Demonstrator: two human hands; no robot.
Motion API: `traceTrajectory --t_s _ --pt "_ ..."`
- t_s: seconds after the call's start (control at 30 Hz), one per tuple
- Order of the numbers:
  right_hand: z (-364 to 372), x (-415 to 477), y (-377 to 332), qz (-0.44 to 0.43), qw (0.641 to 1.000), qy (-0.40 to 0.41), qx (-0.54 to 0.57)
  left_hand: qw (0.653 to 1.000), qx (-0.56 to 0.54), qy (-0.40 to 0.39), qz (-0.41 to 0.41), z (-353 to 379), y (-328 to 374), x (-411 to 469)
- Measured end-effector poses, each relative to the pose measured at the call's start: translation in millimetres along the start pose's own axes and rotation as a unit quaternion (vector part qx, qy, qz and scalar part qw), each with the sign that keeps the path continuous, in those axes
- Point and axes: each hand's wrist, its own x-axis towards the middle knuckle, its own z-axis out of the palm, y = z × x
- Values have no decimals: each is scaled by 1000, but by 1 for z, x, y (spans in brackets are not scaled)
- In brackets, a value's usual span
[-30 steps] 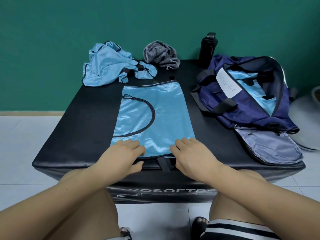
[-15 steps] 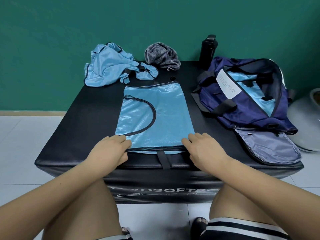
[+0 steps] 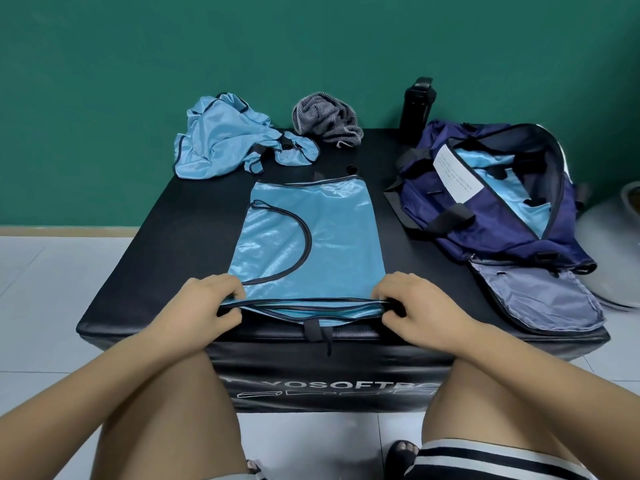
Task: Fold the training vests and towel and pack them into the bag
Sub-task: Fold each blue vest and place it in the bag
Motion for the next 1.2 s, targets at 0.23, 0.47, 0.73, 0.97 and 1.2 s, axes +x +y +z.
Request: traceTrajectory --t_s 0.23,0.47,0.73,0.97,1.2 --pt "-31 -15 -16 84 961 -35 263 986 -153 -43 -54 -20 10 -13" --pt "-36 32 8 173 904 45 387 969 -226 27 -97 -31 -4 40" --pt "-39 116 38 279 859 132 409 963 -198 94 -158 -33 -18 123" --pt "-17 165 51 332 843 194 375 959 -167 110 -201 -14 -28 165" --pt "4 171 60 313 888 240 237 964 -105 134 -205 13 -49 177"
